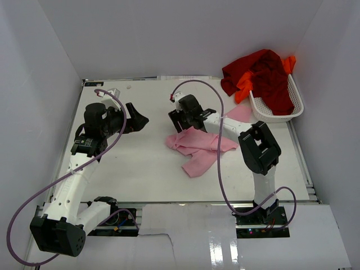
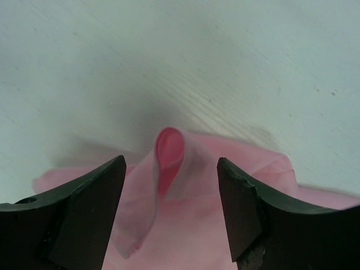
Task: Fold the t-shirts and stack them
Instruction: Flatten out the tshirt
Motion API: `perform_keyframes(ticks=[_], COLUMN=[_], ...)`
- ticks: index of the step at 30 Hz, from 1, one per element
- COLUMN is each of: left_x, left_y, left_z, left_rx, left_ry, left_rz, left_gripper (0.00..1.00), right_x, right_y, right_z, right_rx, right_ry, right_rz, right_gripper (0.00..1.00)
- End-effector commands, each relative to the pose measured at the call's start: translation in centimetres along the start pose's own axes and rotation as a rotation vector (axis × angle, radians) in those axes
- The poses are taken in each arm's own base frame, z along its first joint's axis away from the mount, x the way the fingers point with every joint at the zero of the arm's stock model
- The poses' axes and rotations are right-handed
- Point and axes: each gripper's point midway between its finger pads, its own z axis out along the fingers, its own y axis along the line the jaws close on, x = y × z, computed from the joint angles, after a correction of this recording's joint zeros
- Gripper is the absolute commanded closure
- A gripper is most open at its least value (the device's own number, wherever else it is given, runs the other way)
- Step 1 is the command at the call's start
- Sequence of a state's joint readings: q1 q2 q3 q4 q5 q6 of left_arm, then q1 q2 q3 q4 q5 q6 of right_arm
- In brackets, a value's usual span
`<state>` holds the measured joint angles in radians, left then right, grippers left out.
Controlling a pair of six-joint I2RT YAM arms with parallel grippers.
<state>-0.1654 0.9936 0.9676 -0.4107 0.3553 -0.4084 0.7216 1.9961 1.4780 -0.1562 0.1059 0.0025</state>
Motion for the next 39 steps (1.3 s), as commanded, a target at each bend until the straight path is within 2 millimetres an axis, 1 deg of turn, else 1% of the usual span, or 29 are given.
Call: perform_keyframes(ticks=[1, 2, 3, 4, 5, 6, 8, 9, 11, 12, 13, 14, 17, 18, 20, 22, 24, 31, 34, 35, 39], left_x=[-1.3, -1.3, -1.4, -1.4, -1.4, -1.4, -1.5, -1.6, -1.7, -1.6, -1.7, -1.7, -1.8, -1.9, -1.9, -1.7, -1.6, -1.6, -1.6, -1.6, -1.8], left_y=[-0.9, -0.9, -1.0, -1.0, -1.0, -1.0, -1.1, -1.2, -1.1, -1.2, -1.2, -1.2, -1.3, -1.4, -1.3, -1.1, -1.1, -1.3, -1.2, -1.3, -1.2], left_z=[-0.7, -0.7, -0.8, -0.8, -0.9, -0.8, -0.9, -0.9, -0.9, -0.9, -0.9, -0.9, -0.8, -0.8, -0.9, -0.9, -0.9, -1.4, -1.4, -1.4, -1.5], left_rx=[0.019, 0.020, 0.024, 0.023, 0.023, 0.023, 0.027, 0.028, 0.028, 0.030, 0.029, 0.030, 0.035, 0.036, 0.031, 0.028, 0.029, 0.031, 0.028, 0.029, 0.019], left_ry=[-0.034, -0.033, -0.036, -0.040, -0.040, -0.040, -0.041, -0.044, -0.046, -0.043, -0.045, -0.045, -0.043, -0.045, -0.047, -0.046, -0.044, -0.054, -0.054, -0.053, -0.054], left_rz=[0.017, 0.017, 0.015, 0.018, 0.016, 0.018, 0.021, 0.020, 0.020, 0.022, 0.022, 0.022, 0.021, 0.022, 0.025, 0.022, 0.018, 0.021, 0.026, 0.028, 0.034], left_gripper=[0.03, 0.03, 0.03, 0.03, 0.03, 0.03, 0.03, 0.03, 0.03, 0.03, 0.03, 0.03, 0.03, 0.03, 0.03, 0.03, 0.03, 0.03, 0.03, 0.03, 0.03], right_x=[-3.3, -3.2, -4.1, -4.6, -3.3, -4.2, -3.8, -3.4, -3.0, -2.0, -1.4, -0.8, 1.1, 2.0, 2.9, 2.8, 3.4, 3.9, 3.8, 3.6, 3.0], right_y=[-1.6, -2.1, -2.6, -2.8, -3.0, -3.3, -3.5, -3.9, -4.1, -4.1, -4.2, -4.3, -4.2, -4.3, -4.0, -3.8, -3.7, -3.2, -2.6, -2.4, -1.6], right_z=[-3.7, -4.2, -6.0, -6.8, -7.2, -8.8, -9.9, -10.9, -12.1, -12.0, -12.1, -11.9, -10.8, -10.2, -9.3, -8.8, -8.0, -6.0, -5.0, -4.3, -3.3], right_rx=[0.082, 0.102, 0.129, 0.142, 0.148, 0.161, 0.174, 0.192, 0.202, 0.203, 0.206, 0.210, 0.210, 0.212, 0.200, 0.188, 0.183, 0.164, 0.138, 0.126, 0.121], right_ry=[-0.124, -0.134, -0.172, -0.202, -0.190, -0.230, -0.236, -0.238, -0.236, -0.217, -0.207, -0.193, -0.139, -0.111, -0.081, -0.080, -0.056, -0.025, -0.022, -0.018, -0.025], right_rz=[-0.056, -0.057, -0.053, -0.050, -0.051, -0.046, -0.045, -0.042, -0.043, -0.048, -0.050, -0.051, -0.061, -0.060, -0.062, -0.063, -0.066, -0.072, -0.067, -0.066, -0.073], right_gripper=[0.27, 0.27, 0.27, 0.27, 0.25, 0.23, 0.23, 0.23, 0.23, 0.19, 0.18, 0.17, 0.19, 0.20, 0.21, 0.24, 0.27, 0.28, 0.28, 0.28, 0.27])
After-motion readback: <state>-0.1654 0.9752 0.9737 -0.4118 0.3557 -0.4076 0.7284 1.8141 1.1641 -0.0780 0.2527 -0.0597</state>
